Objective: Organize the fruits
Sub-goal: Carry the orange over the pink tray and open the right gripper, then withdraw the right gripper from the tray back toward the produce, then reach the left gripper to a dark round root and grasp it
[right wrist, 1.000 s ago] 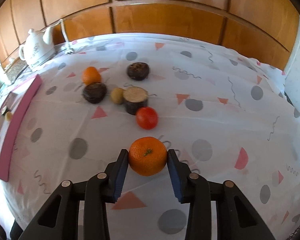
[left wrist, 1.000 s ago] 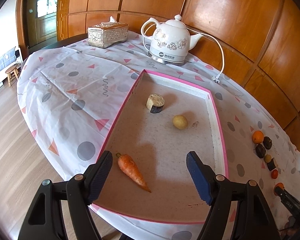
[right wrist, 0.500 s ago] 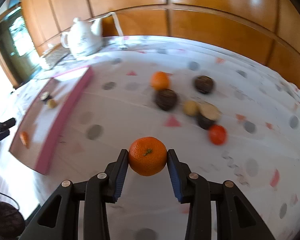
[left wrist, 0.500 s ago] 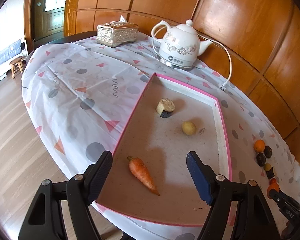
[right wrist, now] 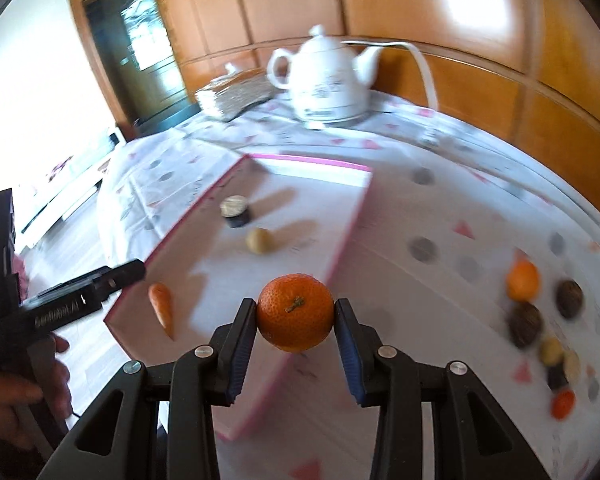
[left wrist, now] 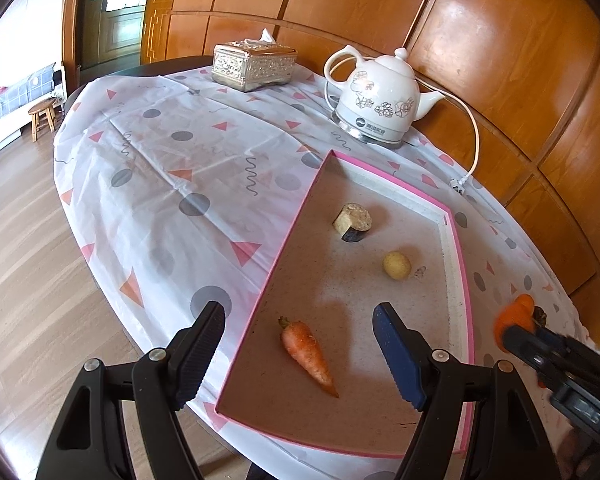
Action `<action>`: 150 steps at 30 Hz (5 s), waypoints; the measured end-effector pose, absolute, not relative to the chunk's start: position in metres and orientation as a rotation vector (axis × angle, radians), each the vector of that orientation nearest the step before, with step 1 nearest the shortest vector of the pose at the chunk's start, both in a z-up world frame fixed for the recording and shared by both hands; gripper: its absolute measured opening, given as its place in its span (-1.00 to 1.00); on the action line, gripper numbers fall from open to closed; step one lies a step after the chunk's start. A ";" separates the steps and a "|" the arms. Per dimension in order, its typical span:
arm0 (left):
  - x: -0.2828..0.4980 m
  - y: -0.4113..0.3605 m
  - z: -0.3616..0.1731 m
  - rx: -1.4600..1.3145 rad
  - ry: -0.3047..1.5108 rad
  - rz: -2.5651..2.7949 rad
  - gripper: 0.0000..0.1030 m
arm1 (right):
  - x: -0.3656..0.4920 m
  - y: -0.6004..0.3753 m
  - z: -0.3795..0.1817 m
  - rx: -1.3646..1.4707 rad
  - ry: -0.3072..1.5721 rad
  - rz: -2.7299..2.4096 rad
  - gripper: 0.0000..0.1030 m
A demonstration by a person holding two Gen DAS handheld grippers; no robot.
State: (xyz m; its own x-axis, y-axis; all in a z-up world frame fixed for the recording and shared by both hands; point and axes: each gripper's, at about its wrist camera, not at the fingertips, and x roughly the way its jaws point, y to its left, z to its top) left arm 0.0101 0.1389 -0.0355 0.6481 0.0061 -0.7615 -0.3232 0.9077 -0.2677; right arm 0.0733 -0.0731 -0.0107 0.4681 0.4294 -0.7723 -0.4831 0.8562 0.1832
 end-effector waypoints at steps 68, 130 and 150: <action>0.016 0.087 -0.024 -0.285 0.878 0.063 0.51 | -0.021 -0.352 -0.059 0.282 0.914 -0.287 0.21; 0.132 -0.185 -0.060 0.050 1.090 -0.550 -0.20 | -0.051 -0.430 -0.075 0.374 0.900 -0.474 0.21; 0.158 -0.207 -0.084 0.041 1.089 -0.527 -0.19 | -0.050 -0.434 -0.082 0.369 0.910 -0.483 0.21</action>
